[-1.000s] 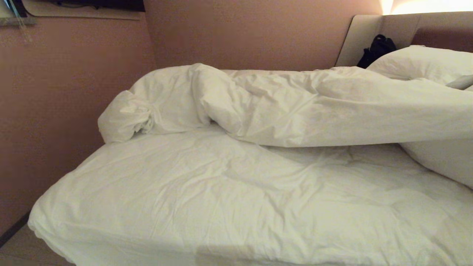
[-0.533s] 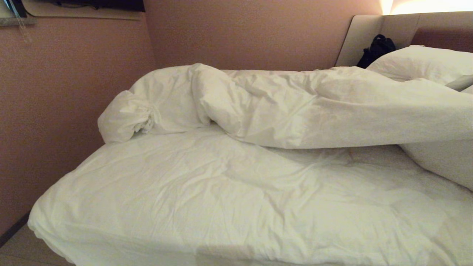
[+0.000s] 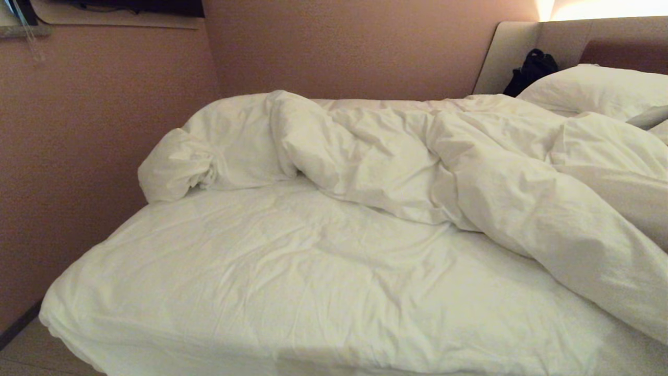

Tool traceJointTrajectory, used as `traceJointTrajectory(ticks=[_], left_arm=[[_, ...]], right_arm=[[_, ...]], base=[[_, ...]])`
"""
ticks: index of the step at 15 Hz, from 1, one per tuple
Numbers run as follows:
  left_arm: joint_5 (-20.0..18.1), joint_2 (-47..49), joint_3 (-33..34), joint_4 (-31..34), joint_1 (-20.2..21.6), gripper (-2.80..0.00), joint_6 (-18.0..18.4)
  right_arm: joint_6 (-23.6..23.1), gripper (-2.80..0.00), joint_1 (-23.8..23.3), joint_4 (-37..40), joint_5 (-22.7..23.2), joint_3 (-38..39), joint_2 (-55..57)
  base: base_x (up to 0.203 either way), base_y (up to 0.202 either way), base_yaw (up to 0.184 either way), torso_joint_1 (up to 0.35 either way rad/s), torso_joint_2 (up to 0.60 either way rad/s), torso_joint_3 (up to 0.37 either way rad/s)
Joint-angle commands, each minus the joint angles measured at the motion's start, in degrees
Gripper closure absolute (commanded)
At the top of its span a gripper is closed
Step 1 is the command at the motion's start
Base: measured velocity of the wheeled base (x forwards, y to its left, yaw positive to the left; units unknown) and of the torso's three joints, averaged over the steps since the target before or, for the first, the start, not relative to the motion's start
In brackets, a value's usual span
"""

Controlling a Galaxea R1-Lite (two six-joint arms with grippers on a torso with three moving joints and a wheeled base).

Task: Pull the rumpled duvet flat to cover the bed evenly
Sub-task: Flatten the corners of the folded blanket

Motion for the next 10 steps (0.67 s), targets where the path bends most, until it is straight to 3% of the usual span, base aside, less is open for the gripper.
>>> traceJointTrajectory(ticks=[1, 4, 9, 10], left_arm=[[0.1, 0.0, 0.0, 0.1, 0.0, 0.0, 0.0], [0.1, 0.0, 0.0, 0.1, 0.0, 0.0, 0.0], [0.1, 0.0, 0.0, 0.1, 0.0, 0.0, 0.0], [0.1, 0.0, 0.0, 0.1, 0.0, 0.0, 0.0]], right_arm=[[-0.7, -2.8, 1.1, 5.3, 8.7, 0.0, -3.8], [-2.6, -2.8, 7.8, 10.9, 13.4, 0.4, -9.1], [-3.4, -2.8, 25.4, 12.4, 14.0, 3.8, -15.7], [-3.4, 0.0, 28.2, 12.3, 14.1, 4.2, -16.2]], base=[[0.0, 0.0, 0.0, 0.0, 0.0, 0.0], [0.0, 0.0, 0.0, 0.0, 0.0, 0.0], [0.0, 0.0, 0.0, 0.0, 0.0, 0.0], [0.0, 0.0, 0.0, 0.0, 0.0, 0.0]])
